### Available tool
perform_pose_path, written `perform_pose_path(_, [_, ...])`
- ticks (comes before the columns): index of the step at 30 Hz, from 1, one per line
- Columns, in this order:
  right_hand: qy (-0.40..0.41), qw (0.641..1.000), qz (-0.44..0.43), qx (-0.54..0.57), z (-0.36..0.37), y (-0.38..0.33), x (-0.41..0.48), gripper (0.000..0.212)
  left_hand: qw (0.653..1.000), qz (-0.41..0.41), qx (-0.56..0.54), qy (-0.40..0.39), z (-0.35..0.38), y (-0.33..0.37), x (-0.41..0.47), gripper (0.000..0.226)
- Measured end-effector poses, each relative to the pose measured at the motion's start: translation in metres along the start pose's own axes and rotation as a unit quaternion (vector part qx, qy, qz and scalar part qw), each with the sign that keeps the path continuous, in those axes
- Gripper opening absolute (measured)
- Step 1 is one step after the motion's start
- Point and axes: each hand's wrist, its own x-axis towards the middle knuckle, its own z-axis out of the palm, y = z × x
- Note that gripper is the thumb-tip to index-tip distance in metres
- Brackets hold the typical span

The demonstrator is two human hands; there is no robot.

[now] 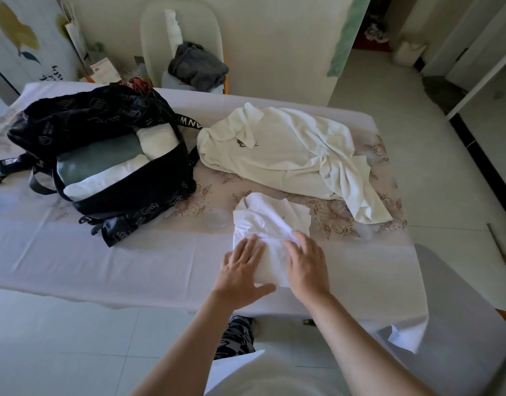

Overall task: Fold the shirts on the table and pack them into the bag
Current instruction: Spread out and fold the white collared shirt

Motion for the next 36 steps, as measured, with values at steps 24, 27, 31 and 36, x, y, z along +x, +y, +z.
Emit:
perform_pose_path(24, [-0.029,0.924,0.301,0.233,-0.021,0.018,0.1,0.024,0.929,-0.129,-0.12,0.326,-0.077,0.005,0.088,0.03])
perform_pose_path(27, [-0.014,0.918,0.337,0.21,-0.006,0.024,0.115,0.023,0.969,0.044,-0.013,0.242,-0.063,0.01,0.104,0.028])
perform_pose_path(31, [-0.019,0.941,0.319,0.109,0.001,0.024,0.128,0.027,0.999,-0.022,0.004,0.042,-0.036,-0.005,0.116,0.062])
perform_pose_path(36, [-0.017,0.999,0.0,-0.043,0.019,0.023,0.129,0.038,0.999,-0.04,-0.02,0.015,-0.037,-0.01,0.125,0.067])
